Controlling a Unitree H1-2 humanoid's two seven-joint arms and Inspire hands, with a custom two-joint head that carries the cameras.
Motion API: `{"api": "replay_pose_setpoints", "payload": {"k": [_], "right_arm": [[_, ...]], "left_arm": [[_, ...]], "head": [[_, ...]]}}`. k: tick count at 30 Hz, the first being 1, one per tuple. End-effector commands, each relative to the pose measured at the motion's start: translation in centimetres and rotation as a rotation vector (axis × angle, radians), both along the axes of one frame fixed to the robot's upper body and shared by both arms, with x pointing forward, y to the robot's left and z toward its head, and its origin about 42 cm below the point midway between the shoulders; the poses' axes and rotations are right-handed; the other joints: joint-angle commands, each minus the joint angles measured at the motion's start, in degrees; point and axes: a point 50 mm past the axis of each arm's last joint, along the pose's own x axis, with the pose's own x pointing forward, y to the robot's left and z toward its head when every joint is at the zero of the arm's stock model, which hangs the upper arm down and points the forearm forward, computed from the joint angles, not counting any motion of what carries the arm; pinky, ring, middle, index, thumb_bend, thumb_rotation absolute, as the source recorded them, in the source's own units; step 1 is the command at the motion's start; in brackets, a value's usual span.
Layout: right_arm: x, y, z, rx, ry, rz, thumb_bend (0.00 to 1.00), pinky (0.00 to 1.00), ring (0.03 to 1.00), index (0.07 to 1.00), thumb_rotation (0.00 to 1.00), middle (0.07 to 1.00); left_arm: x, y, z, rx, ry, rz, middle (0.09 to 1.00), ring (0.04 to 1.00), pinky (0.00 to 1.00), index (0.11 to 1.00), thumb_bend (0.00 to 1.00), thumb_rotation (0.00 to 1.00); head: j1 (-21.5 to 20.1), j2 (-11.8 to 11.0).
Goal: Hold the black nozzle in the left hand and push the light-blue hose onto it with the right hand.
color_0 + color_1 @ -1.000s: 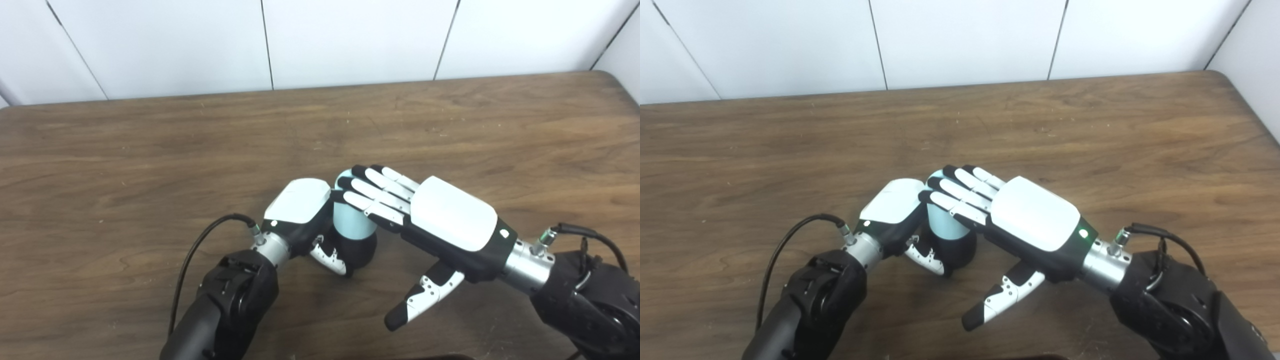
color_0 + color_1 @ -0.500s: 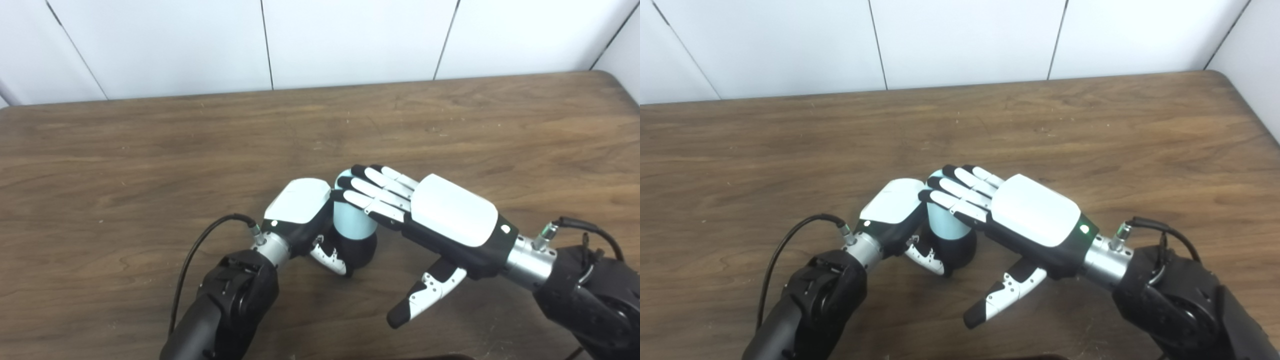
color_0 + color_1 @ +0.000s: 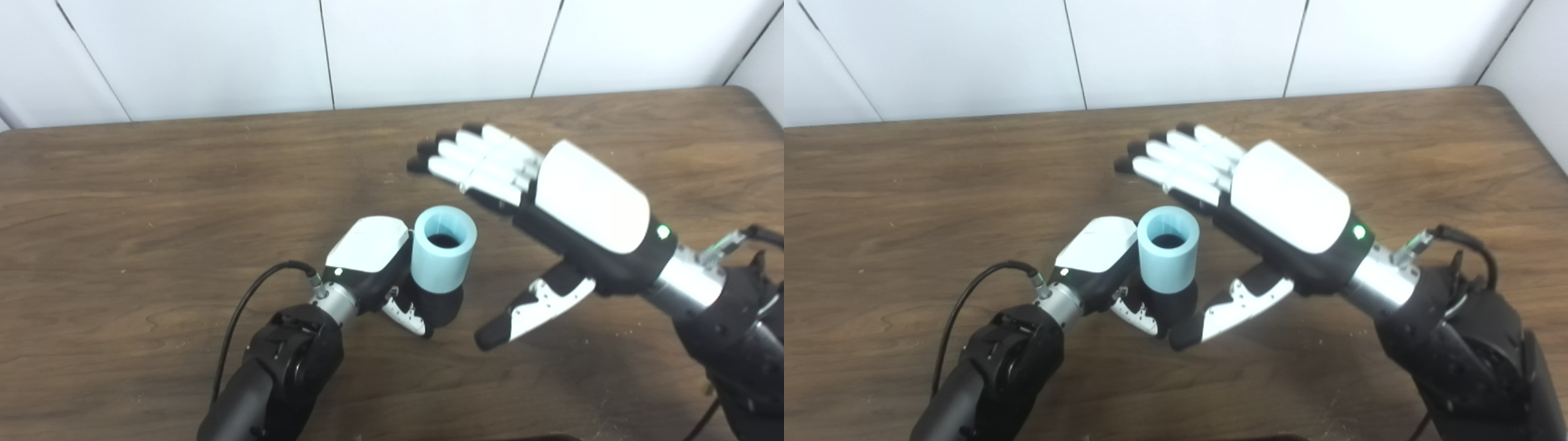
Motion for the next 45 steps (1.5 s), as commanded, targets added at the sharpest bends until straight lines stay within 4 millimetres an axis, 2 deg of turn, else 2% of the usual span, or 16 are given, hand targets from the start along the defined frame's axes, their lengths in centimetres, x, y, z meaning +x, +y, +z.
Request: {"api": "replay_pose_setpoints", "payload": {"k": [1, 12, 15, 20, 21, 22, 23, 24, 25, 26, 29, 32, 40, 45], "right_arm": [[-0.4, -0.1, 1.2, 0.019, -0.071, 0.01, 0.55, 0.96, 0.957, 0.929, 0.89, 0.951], [0.5, -0.3, 1.6, 0.028, -0.079, -0.04, 0.55, 0.96, 0.948, 0.922, 0.87, 0.955], [0.6, -0.3, 1.6, 0.029, -0.074, -0.054, 0.55, 0.95, 0.945, 0.917, 0.86, 0.95], [0.7, -0.2, 1.6, 0.029, -0.063, -0.066, 0.55, 0.95, 0.943, 0.911, 0.86, 0.946], [0.8, -0.2, 1.6, 0.03, -0.058, -0.069, 0.55, 0.95, 0.943, 0.91, 0.86, 0.946], [0.8, -0.3, 1.5, 0.031, -0.054, -0.07, 0.54, 0.95, 0.943, 0.91, 0.86, 0.945], [0.8, -0.3, 1.5, 0.032, -0.048, -0.073, 0.54, 0.95, 0.943, 0.91, 0.86, 0.945], [0.8, -0.3, 1.5, 0.033, -0.044, -0.074, 0.54, 0.95, 0.943, 0.912, 0.87, 0.945], [0.9, -0.4, 1.4, 0.033, -0.039, -0.076, 0.54, 0.95, 0.943, 0.913, 0.87, 0.945], [1.0, -0.4, 1.3, 0.032, -0.033, -0.079, 0.54, 0.95, 0.943, 0.916, 0.87, 0.945], [1.2, -0.6, 1.1, 0.022, -0.019, -0.091, 0.54, 0.94, 0.942, 0.923, 0.87, 0.941], [1.4, -0.9, 0.8, 0.001, 0.007, -0.108, 0.49, 0.92, 0.937, 0.93, 0.86, 0.928], [1.8, -1.4, 0.2, 0.003, 0.052, -0.122, 0.48, 0.91, 0.934, 0.962, 0.85, 0.923], [1.9, -1.4, 0.1, 0.009, 0.067, -0.121, 0.49, 0.91, 0.934, 0.965, 0.85, 0.923]], "left_arm": [[-0.7, 0.2, -2.6, 0.087, 0.127, -0.021, 0.546, 0.666, 0.9, 0.448, 0.52, 0.0], [-0.5, 0.2, -2.6, 0.067, 0.139, -0.014, 0.54, 0.672, 0.9, 0.446, 0.52, 0.0], [-0.4, 0.2, -2.5, 0.056, 0.142, -0.006, 0.52, 0.625, 0.9, 0.459, 0.52, 0.0], [-0.3, 0.2, -2.2, 0.047, 0.123, -0.007, 0.555, 0.66, 0.88, 0.458, 0.51, 0.0], [-0.3, 0.2, -2.1, 0.039, 0.101, -0.024, 0.647, 0.689, 0.87, 0.581, 0.73, 0.0], [-0.3, 0.2, -2.0, 0.032, 0.086, -0.037, 0.757, 0.759, 0.87, 0.704, 0.82, 0.04], [-0.3, 0.4, -1.9, 0.014, 0.063, -0.063, 0.813, 0.796, 0.88, 0.767, 0.87, 0.06], [-0.3, 0.5, -1.8, 0.0, 0.049, -0.081, 0.905, 0.878, 0.93, 0.88, 0.91, 0.12], [-0.2, 0.6, -1.7, -0.012, 0.029, -0.111, 0.961, 0.929, 0.96, 0.949, 0.94, 0.15], [0.0, 0.7, -1.6, -0.015, 0.016, -0.139, 0.98, 0.964, 0.98, 0.974, 0.97, 0.18], [0.4, 0.8, -1.4, -0.016, 0.001, -0.171, 0.998, 0.997, 1.0, 0.998, 1.0, 0.22], [0.7, 0.8, -1.1, -0.027, -0.016, -0.173, 1.0, 1.0, 1.0, 1.0, 1.0, 0.25], [1.2, 1.1, -0.5, 0.014, -0.074, -0.182, 1.0, 1.0, 1.0, 1.0, 1.0, 0.33], [1.4, 1.3, -0.3, 0.023, -0.079, -0.18, 1.0, 1.0, 1.0, 1.0, 1.0, 0.34]], "head": [[-0.04, 0.0], [0.08, -0.15], [-0.06, -0.18], [0.13, -0.25], [0.06, -0.22], [0.06, -0.22], [0.25, -0.24], [0.25, -0.24], [0.43, -0.31], [0.3, -0.31], [0.17, -0.23], [0.77, -0.17], [1.2, -0.22], [1.22, -0.35]]}}
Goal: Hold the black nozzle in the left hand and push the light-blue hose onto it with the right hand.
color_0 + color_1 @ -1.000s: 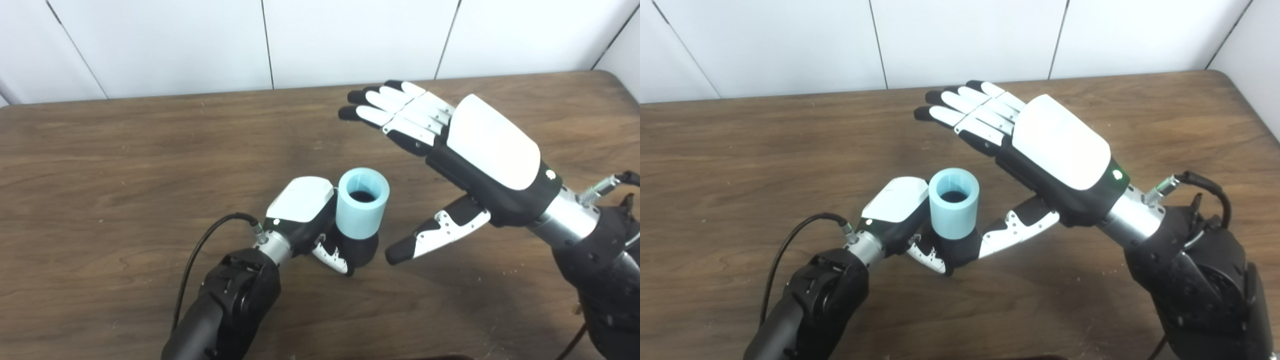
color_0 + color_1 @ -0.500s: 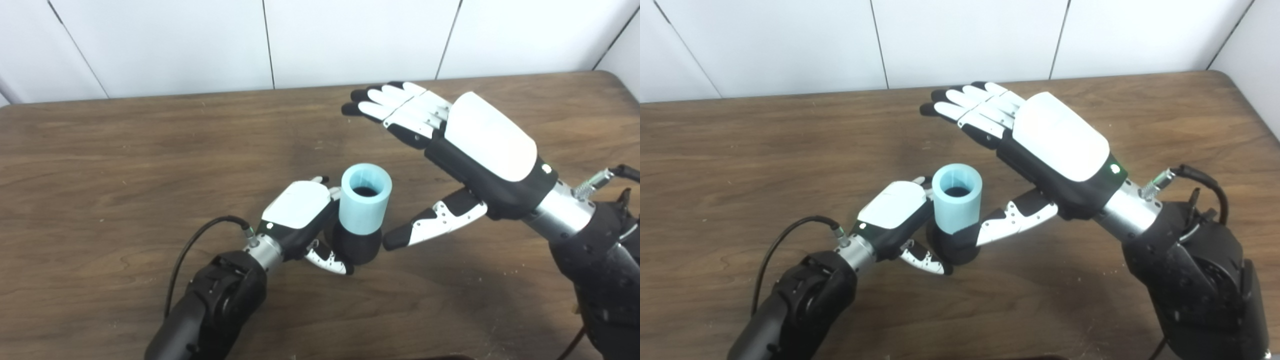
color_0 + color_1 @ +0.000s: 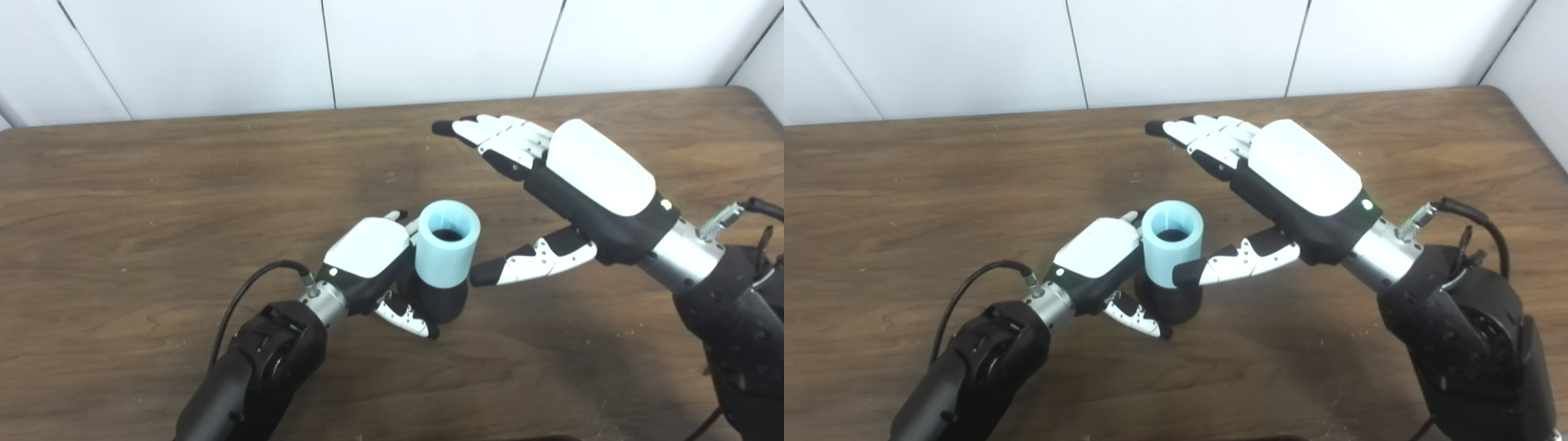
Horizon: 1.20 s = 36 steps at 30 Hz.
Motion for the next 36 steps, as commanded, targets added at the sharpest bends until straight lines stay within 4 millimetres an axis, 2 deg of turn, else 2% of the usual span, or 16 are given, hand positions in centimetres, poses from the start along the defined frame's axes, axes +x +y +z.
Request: {"api": "replay_pose_setpoints", "payload": {"k": [1, 7, 11, 13, 14, 16, 17, 18, 19, 23, 25, 26, 29, 32, 34, 36], "right_arm": [[0.0, -0.3, 0.7, 0.003, -0.036, -0.002, 0.49, 0.91, 0.934, 0.965, 0.85, 0.923], [0.2, -0.6, 0.4, 0.011, -0.026, 0.0, 0.49, 0.92, 0.934, 0.965, 0.85, 0.923], [0.5, -0.7, 0.1, 0.01, -0.02, -0.008, 0.49, 0.92, 0.934, 0.964, 0.85, 0.923], [0.6, -0.7, -0.1, 0.01, -0.019, -0.01, 0.49, 0.92, 0.934, 0.964, 0.85, 0.923], [0.6, -0.7, -0.1, 0.011, -0.018, -0.011, 0.49, 0.92, 0.934, 0.964, 0.85, 0.923], [0.6, -0.7, -0.2, 0.011, -0.017, -0.012, 0.49, 0.92, 0.934, 0.964, 0.85, 0.923], [0.6, -0.7, -0.2, 0.011, -0.016, -0.013, 0.49, 0.92, 0.934, 0.964, 0.85, 0.924], [0.7, -0.7, -0.3, 0.011, -0.015, -0.013, 0.49, 0.92, 0.934, 0.964, 0.85, 0.924], [0.7, -0.7, -0.3, 0.01, -0.014, -0.014, 0.49, 0.92, 0.934, 0.965, 0.85, 0.924], [0.7, -0.9, -0.5, 0.009, -0.009, -0.02, 0.49, 0.92, 0.934, 0.968, 0.85, 0.924], [0.7, -1.1, -0.6, 0.008, -0.008, -0.024, 0.49, 0.92, 0.934, 0.968, 0.85, 0.925], [0.7, -1.2, -0.6, 0.009, -0.007, -0.025, 0.49, 0.92, 0.934, 0.968, 0.85, 0.925], [0.8, -1.2, -0.7, 0.012, -0.005, -0.03, 0.49, 0.92, 0.934, 0.969, 0.85, 0.925], [1.1, -1.3, -0.9, 0.018, 0.0, -0.036, 0.49, 0.92, 0.934, 0.968, 0.85, 0.926], [1.5, -1.5, -1.1, 0.025, 0.007, -0.043, 0.49, 0.92, 0.934, 0.968, 0.85, 0.926], [2.2, -1.8, -1.4, 0.044, 0.024, -0.055, 0.5, 0.92, 0.935, 0.969, 0.86, 0.927]], "left_arm": [[0.5, 0.1, 0.2, 0.018, 0.01, -0.014, 1.0, 1.0, 1.0, 1.0, 1.0, 0.34], [1.4, 1.4, 2.4, -0.008, 0.052, 0.002, 1.0, 1.0, 1.0, 1.0, 1.0, 0.34], [2.0, 3.0, 5.6, -0.086, 0.105, 0.022, 1.0, 1.0, 1.0, 1.0, 1.0, 0.35], [2.0, 3.5, 6.7, -0.125, 0.117, 0.049, 0.973, 0.967, 1.0, 1.0, 1.0, 0.35], [2.0, 3.6, 7.1, -0.138, 0.12, 0.062, 0.882, 0.856, 0.95, 0.973, 1.0, 0.35], [2.0, 3.8, 7.6, -0.154, 0.112, 0.086, 0.835, 0.8, 0.92, 0.959, 1.0, 0.35], [2.1, 4.1, 8.0, -0.16, 0.095, 0.105, 0.767, 0.691, 0.7, 0.923, 1.0, 0.34], [2.2, 4.2, 8.4, -0.164, 0.084, 0.119, 0.738, 0.647, 0.58, 0.901, 1.0, 0.33], [2.4, 4.7, 8.9, -0.163, 0.067, 0.138, 0.733, 0.638, 0.53, 0.888, 1.0, 0.33], [2.9, 6.0, 10.3, -0.157, 0.048, 0.181, 0.804, 0.732, 0.63, 0.882, 1.0, 0.32], [3.0, 7.0, 11.4, -0.159, 0.043, 0.194, 0.83, 0.753, 0.64, 0.886, 1.0, 0.31], [2.9, 7.5, 11.9, -0.158, 0.04, 0.198, 0.87, 0.803, 0.68, 0.895, 1.0, 0.3], [3.0, 9.3, 13.0, -0.194, 0.06, 0.199, 0.947, 0.932, 0.87, 0.932, 1.0, 0.3], [3.3, 11.3, 13.1, -0.352, 0.125, 0.198, 0.992, 0.992, 0.98, 0.962, 1.0, 0.32], [3.4, 12.5, 12.7, -0.506, 0.165, 0.208, 0.998, 0.998, 1.0, 0.974, 1.0, 0.32], [3.5, 14.0, 12.2, -0.625, 0.168, 0.242, 1.0, 0.995, 1.0, 0.979, 1.0, 0.38]], "head": [[-0.01, 0.0], [0.2, -0.13], [0.59, -0.29], [0.6, -0.28], [0.6, -0.28], [0.63, -0.43], [0.6, -0.42], [0.6, -0.42], [0.52, -0.39], [0.51, -0.34], [0.51, -0.34], [0.51, -0.34], [0.7, -0.3], [0.49, -0.32], [0.38, -0.4], [0.22, -0.47]]}}
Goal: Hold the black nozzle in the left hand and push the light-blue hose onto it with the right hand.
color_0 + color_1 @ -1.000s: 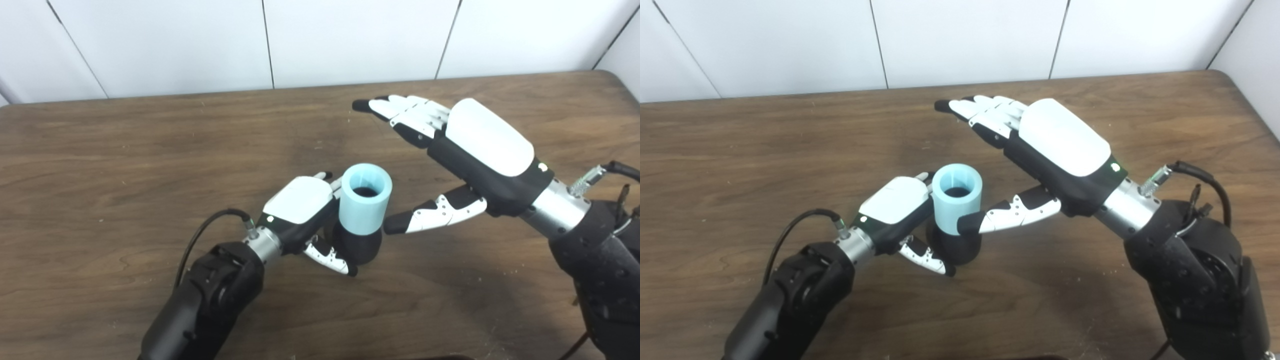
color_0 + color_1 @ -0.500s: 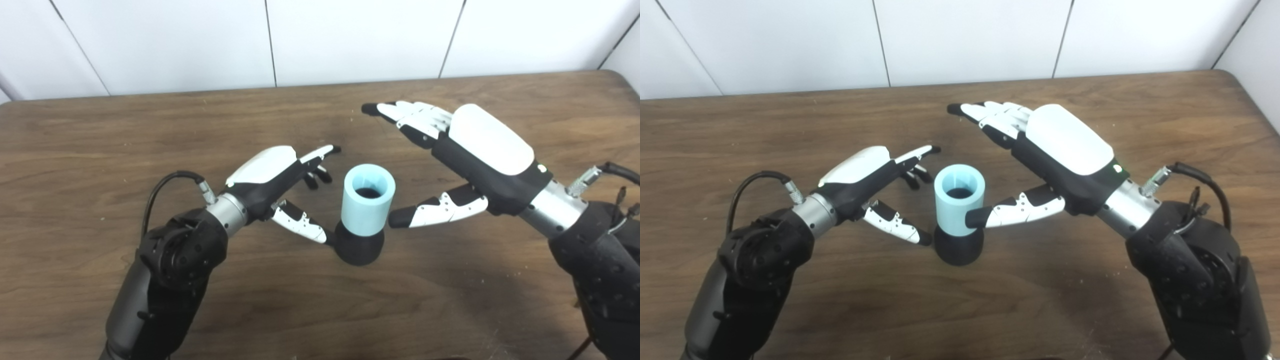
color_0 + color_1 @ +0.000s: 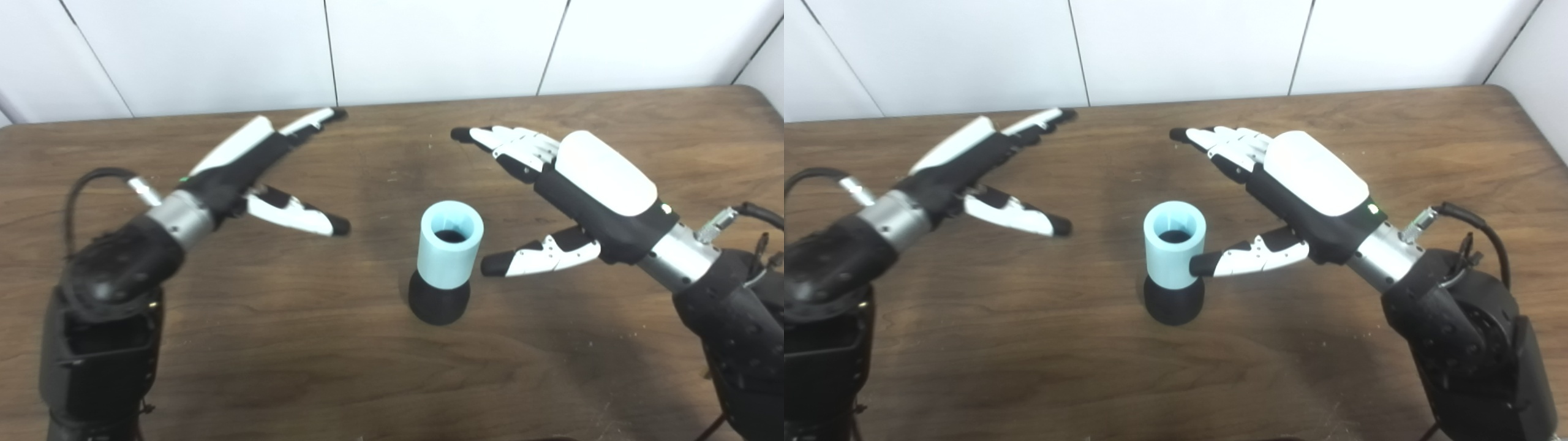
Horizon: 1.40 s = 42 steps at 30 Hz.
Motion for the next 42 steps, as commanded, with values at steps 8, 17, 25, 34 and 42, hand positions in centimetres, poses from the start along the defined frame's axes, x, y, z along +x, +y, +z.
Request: {"api": "replay_pose_setpoints", "payload": {"k": [8, 17, 25, 34, 42], "right_arm": [[3.1, -0.8, -2.9, 0.456, 0.215, -0.172, 0.49, 0.8, 0.891, 0.905, 0.93, 0.914], [4.4, -0.1, -6.6, 0.927, 0.389, -0.267, 0.48, 0.78, 0.838, 0.824, 0.89, 0.852], [4.8, 0.0, -9.7, 1.219, 0.453, -0.286, 0.53, 0.92, 0.929, 0.902, 0.97, 0.925], [4.8, 0.6, -13.5, 1.178, 0.467, -0.294, 0.53, 1.0, 1.0, 0.996, 1.0, 0.999], [4.6, 0.0, -15.8, 1.122, 0.434, -0.284, 0.51, 1.0, 1.0, 1.0, 1.0, 1.0]], "left_arm": [[-1.3, 3.3, -3.3, -0.534, 0.016, 0.266, 0.908, 0.89, 0.83, 0.938, 0.67, 0.63], [-3.5, 3.7, -8.4, -0.774, 0.142, 0.463, 0.947, 0.945, 0.94, 0.955, 0.44, 0.61], [-4.5, 2.4, -10.8, -0.672, 0.124, 0.534, 0.978, 0.968, 0.95, 0.978, 0.36, 0.68], [-5.0, 2.5, -13.8, -0.594, 0.07, 0.496, 1.0, 1.0, 1.0, 1.0, 0.39, 0.83], [-4.9, 2.5, -15.9, -0.633, 0.062, 0.511, 1.0, 1.0, 1.0, 1.0, 0.42, 0.89]], "head": [[0.37, -0.44], [0.74, -2.35], [2.61, -5.14], [2.2, -8.41], [1.39, -9.88]]}}
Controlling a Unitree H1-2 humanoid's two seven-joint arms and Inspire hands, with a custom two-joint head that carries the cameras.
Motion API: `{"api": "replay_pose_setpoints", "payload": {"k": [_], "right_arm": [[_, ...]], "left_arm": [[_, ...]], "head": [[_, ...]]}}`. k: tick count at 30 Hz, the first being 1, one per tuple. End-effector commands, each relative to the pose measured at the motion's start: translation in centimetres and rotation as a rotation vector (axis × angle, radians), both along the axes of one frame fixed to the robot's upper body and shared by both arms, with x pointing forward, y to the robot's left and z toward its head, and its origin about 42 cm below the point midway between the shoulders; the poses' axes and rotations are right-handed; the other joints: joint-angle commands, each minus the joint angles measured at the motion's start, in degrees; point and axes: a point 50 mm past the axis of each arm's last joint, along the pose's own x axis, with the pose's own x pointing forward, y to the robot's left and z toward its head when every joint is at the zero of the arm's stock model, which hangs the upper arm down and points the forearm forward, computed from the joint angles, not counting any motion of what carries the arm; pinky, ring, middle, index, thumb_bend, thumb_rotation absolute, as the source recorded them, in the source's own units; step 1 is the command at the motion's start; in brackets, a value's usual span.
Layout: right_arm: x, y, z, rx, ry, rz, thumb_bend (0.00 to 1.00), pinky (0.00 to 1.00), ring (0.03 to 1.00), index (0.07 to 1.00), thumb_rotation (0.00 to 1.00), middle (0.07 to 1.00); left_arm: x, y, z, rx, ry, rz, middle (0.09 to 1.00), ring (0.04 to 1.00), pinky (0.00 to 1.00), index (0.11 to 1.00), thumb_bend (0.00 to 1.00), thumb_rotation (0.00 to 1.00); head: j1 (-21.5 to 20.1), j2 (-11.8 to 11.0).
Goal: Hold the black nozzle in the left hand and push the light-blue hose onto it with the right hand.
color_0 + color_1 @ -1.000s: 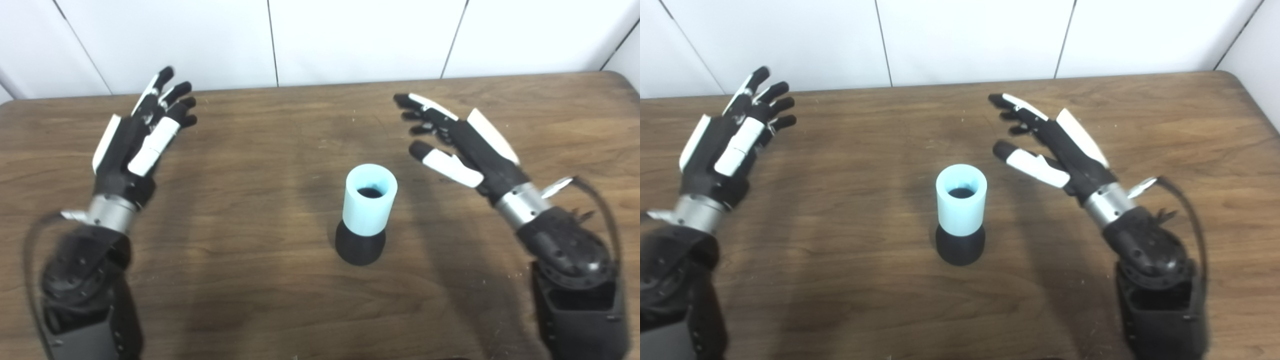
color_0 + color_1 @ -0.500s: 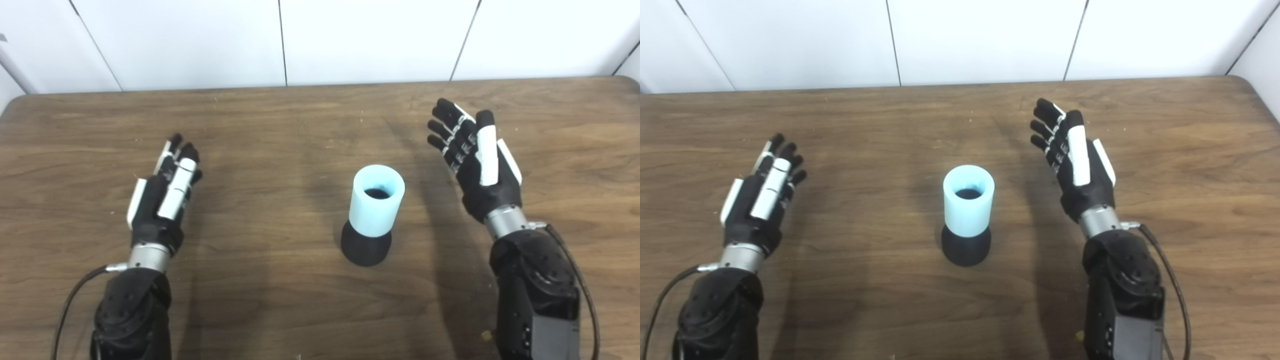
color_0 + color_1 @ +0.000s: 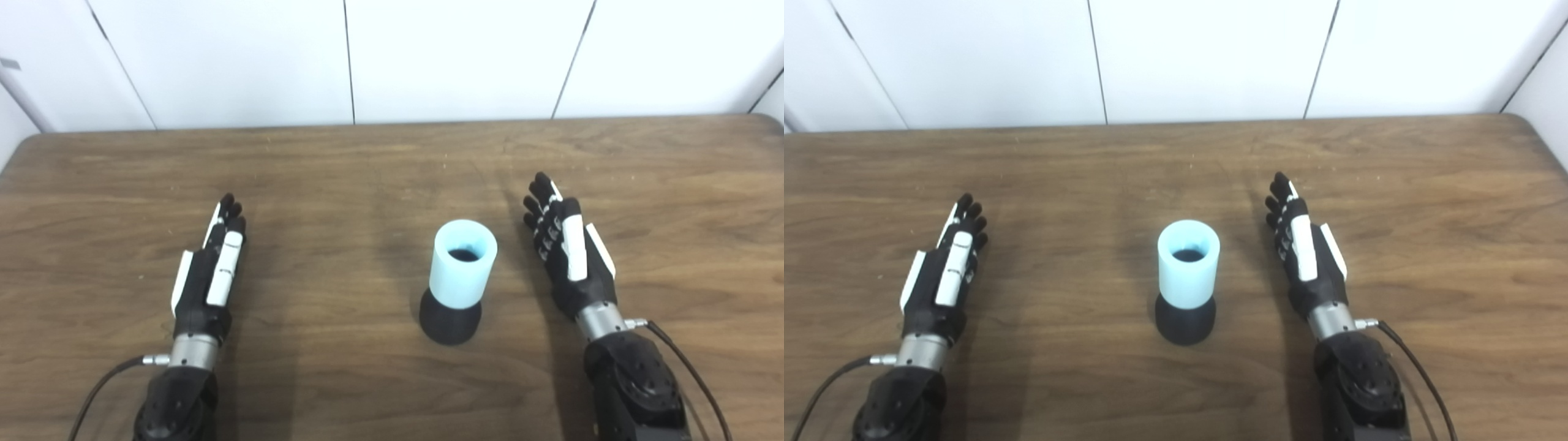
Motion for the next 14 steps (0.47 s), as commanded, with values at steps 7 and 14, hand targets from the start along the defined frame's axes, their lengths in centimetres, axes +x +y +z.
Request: {"api": "replay_pose_setpoints", "payload": {"k": [7, 14], "right_arm": [[1.2, -0.4, -1.1, -0.035, -0.095, 0.034, 0.52, 1.0, 1.0, 1.0, 1.0, 1.0], [1.2, -1.1, -2.2, -0.044, -0.091, 0.044, 0.54, 1.0, 1.0, 1.0, 1.0, 1.0]], "left_arm": [[0.6, -0.2, -1.1, -0.014, -0.077, -0.021, 1.0, 1.0, 1.0, 1.0, 0.43, 0.89], [0.7, 0.0, -2.1, 0.005, -0.092, -0.027, 1.0, 1.0, 1.0, 1.0, 0.4, 0.87]], "head": [[0.68, -2.85], [1.6, -5.9]]}}
